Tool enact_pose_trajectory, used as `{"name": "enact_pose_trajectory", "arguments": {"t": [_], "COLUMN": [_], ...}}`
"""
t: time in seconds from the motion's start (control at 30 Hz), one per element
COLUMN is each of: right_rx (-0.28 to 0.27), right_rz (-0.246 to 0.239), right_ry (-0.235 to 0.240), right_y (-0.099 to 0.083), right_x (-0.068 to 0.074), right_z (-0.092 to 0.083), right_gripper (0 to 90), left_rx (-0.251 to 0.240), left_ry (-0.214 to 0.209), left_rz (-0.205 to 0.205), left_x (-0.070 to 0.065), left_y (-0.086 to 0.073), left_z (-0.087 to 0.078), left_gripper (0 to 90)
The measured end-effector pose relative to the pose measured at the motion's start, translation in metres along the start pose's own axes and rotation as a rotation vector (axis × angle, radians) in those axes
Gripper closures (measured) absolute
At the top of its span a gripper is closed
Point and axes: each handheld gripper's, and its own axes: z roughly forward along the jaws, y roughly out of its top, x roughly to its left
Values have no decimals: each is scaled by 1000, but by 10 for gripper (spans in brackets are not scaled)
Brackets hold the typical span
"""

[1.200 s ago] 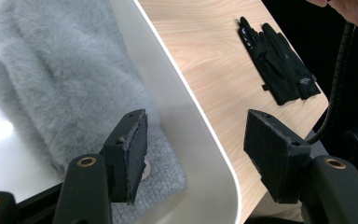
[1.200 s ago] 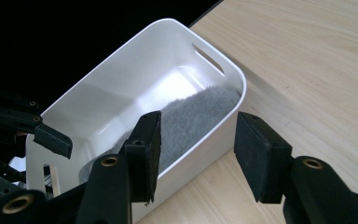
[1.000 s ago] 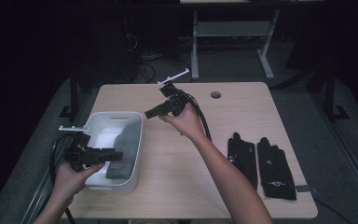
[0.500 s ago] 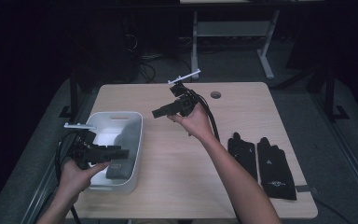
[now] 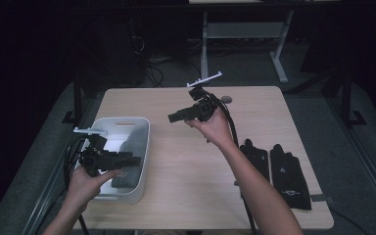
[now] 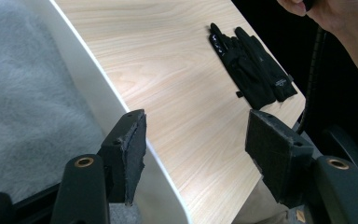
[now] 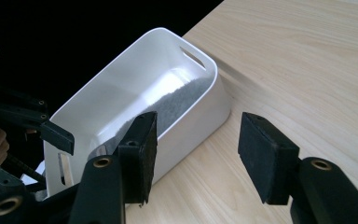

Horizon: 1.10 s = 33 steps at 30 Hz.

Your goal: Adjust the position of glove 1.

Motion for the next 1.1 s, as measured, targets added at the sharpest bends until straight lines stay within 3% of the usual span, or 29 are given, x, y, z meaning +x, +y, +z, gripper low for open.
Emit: {"name": "enact_pose_trajectory", "arguments": {"t": [1.1], "right_rx": [-47], "right_rz": [55], "right_ry": [-44], "right_y": [-41], "right_x": [-24], "right_z": [-65], "right_gripper": [465], "left_rx": [33], "left_ry": [-47], "left_rz": [68], "left_x": [-33], "left_y": [20], "left_z": [36], "left_gripper": [367]}}
